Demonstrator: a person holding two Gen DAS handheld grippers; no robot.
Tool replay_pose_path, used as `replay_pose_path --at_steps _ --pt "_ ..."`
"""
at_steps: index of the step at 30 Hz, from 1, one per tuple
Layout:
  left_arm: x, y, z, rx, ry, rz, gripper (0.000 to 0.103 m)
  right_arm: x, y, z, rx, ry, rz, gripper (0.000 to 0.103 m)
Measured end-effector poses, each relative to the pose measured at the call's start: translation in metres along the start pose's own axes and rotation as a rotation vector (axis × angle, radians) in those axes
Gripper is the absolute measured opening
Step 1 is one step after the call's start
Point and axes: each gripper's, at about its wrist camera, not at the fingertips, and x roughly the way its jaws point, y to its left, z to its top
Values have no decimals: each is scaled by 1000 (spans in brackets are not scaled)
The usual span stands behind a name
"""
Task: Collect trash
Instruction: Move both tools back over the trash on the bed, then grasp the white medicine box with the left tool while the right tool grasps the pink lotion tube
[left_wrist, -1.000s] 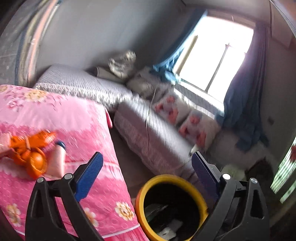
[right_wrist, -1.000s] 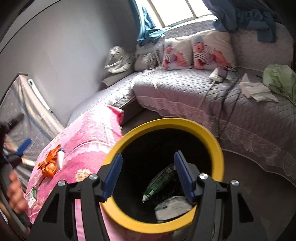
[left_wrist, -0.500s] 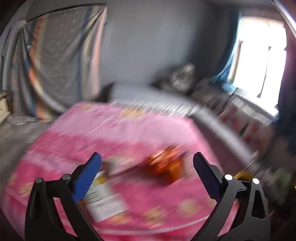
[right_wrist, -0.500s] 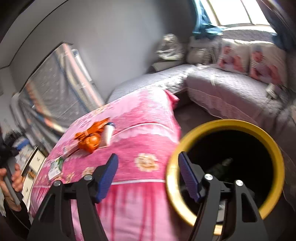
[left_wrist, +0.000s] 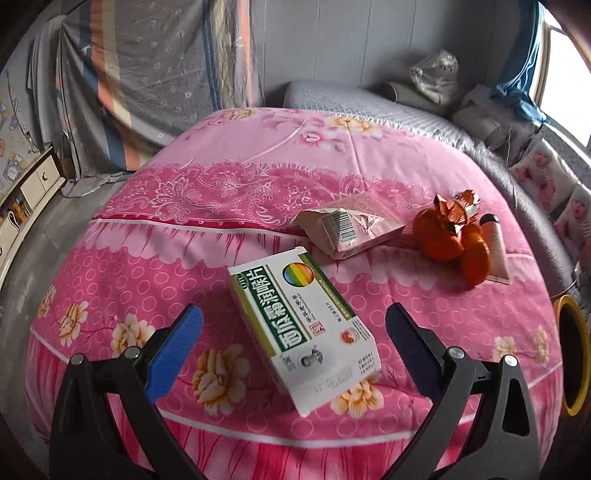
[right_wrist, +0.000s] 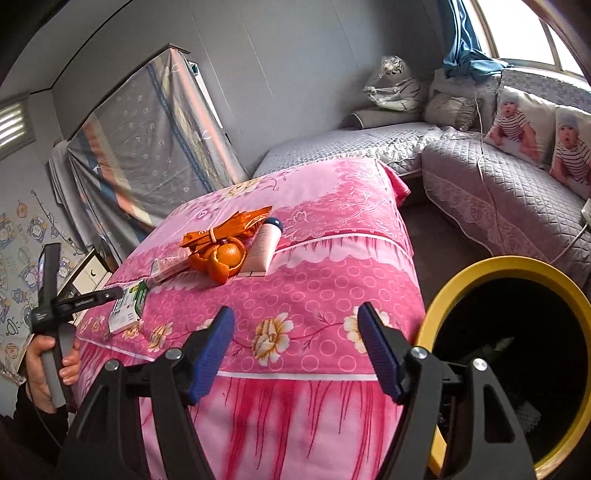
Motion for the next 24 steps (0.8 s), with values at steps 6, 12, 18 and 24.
replay_pose_path --at_steps 6,12,18,24 --pt "27 -7 5 13 66 41 95 5 -10 -4 19 6 19 66" --pt "55 4 8 -24 131 66 95 1 -10 -5 15 0 23 67" --pt "58 10 4 -42 137 51 72 -7 -3 -3 2 -8 25 67" --pt "30 17 1 -67 80 -5 64 7 29 10 -93 28 20 66"
